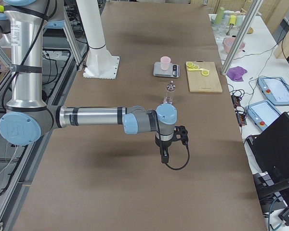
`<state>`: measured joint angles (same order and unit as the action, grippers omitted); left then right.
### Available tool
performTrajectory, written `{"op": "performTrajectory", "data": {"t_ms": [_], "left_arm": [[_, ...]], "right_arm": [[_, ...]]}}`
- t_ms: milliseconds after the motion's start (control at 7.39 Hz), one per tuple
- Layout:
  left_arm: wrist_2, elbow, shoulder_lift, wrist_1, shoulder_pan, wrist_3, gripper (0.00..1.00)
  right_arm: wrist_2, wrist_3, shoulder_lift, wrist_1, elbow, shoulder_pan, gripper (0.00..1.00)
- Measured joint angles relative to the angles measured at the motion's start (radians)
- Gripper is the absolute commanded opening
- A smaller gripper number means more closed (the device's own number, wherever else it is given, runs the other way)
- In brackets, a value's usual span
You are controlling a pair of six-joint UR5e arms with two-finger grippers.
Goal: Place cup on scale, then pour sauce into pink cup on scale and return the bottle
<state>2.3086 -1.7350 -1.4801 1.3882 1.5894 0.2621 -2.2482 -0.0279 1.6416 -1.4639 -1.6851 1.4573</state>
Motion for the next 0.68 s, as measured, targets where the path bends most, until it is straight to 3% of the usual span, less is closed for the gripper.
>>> {"op": "performTrajectory", "data": {"t_ms": [676], "left_arm": [[-0.002,0.004,-0.002,0.001,0.000,0.000,0.99]], "right_arm": [[-0.026,0.003,0.058,0.031,-0.077,0.031,1.00]]}}
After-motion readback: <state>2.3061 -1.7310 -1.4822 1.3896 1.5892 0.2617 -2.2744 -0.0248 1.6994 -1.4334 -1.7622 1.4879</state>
